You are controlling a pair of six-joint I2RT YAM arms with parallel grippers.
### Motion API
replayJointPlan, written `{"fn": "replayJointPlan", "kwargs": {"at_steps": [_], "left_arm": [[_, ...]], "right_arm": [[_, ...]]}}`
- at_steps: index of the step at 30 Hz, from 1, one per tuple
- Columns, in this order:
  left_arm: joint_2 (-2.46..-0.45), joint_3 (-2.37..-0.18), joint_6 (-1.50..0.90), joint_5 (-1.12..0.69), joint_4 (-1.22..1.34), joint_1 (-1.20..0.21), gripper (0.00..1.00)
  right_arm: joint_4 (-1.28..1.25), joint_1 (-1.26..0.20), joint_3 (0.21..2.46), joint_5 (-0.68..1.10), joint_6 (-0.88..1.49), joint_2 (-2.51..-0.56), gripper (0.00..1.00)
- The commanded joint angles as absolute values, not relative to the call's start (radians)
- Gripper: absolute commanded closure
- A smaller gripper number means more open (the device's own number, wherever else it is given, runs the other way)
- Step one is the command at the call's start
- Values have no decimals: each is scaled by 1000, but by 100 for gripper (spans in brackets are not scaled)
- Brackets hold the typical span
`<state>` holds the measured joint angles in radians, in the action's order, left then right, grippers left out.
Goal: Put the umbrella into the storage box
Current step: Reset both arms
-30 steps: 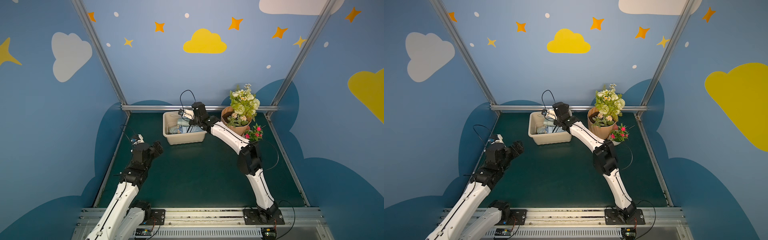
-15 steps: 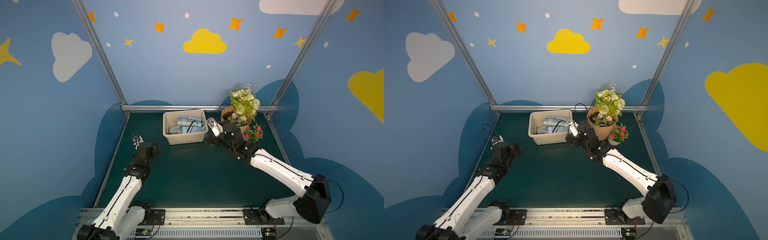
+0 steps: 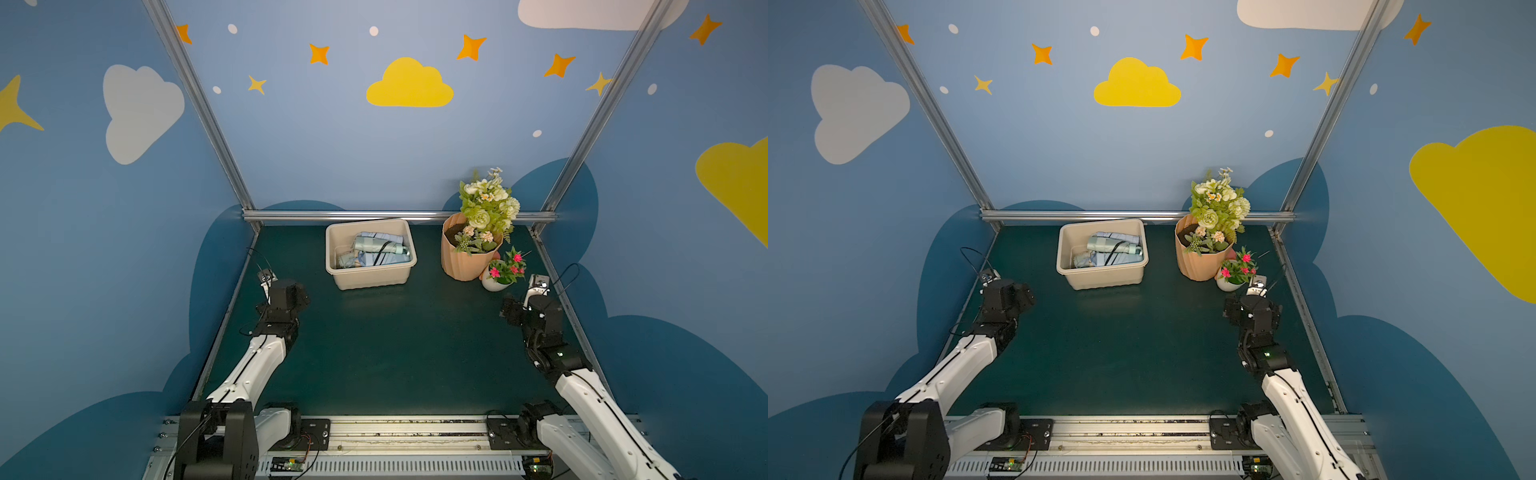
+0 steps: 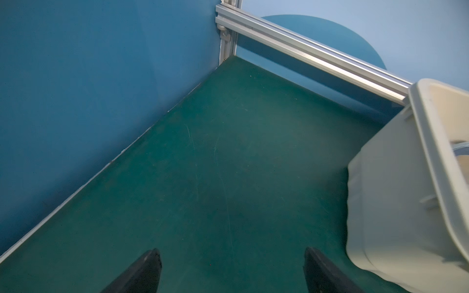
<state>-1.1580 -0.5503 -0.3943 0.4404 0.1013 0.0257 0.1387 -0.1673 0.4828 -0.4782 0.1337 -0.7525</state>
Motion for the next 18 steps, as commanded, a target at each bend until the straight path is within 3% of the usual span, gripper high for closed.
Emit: {"fn": "replayJointPlan", "kwargs": {"at_steps": [1, 7, 18], "left_arm": [[-1202, -524, -298, 373, 253, 49, 7], [-1309, -494, -192, 306, 390, 51, 6], [-1420, -453, -105, 157, 603, 48, 6]], "right_arm": [[73, -55, 422, -414, 139, -720, 3], [-150, 91, 325, -264, 116, -786, 3], [-344, 111, 326, -109, 152, -1030, 4]]}}
